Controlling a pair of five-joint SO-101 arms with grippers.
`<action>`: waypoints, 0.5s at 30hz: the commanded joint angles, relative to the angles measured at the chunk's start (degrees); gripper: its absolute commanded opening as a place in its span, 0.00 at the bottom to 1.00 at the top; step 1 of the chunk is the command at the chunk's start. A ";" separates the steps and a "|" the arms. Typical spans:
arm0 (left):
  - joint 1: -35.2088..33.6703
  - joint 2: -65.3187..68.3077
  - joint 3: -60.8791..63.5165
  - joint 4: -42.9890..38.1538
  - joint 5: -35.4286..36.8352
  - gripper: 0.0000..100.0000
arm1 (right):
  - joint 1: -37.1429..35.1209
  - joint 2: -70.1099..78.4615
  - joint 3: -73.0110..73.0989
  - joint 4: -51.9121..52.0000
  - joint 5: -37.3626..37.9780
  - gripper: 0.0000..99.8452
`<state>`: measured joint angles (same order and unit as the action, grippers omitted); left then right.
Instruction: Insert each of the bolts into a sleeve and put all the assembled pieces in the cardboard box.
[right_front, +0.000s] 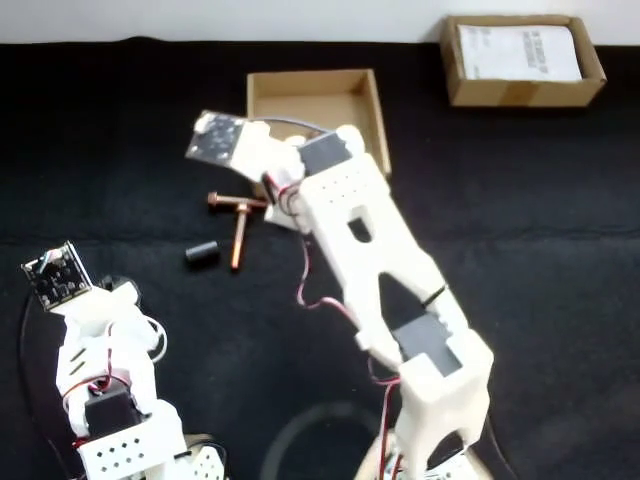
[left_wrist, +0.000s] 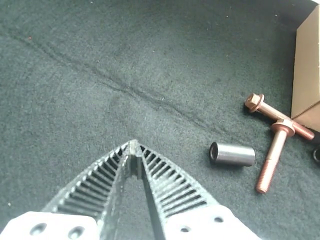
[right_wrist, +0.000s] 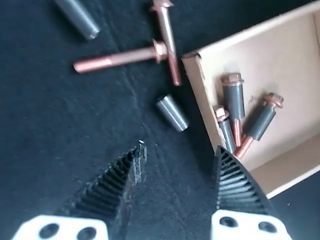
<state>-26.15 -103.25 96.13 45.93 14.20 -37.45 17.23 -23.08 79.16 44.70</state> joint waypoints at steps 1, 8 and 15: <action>-0.66 -0.48 1.01 0.18 0.00 0.01 | -2.51 -3.91 0.31 1.54 -0.97 0.20; -0.92 -0.48 1.01 0.26 0.00 0.01 | -0.31 0.57 8.40 -5.14 7.82 0.20; -1.80 -0.57 1.01 0.26 0.00 0.01 | 3.38 8.40 4.70 -11.47 13.45 0.20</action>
<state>-27.21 -103.25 96.13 46.11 14.20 -36.04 24.18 -15.16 69.76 55.78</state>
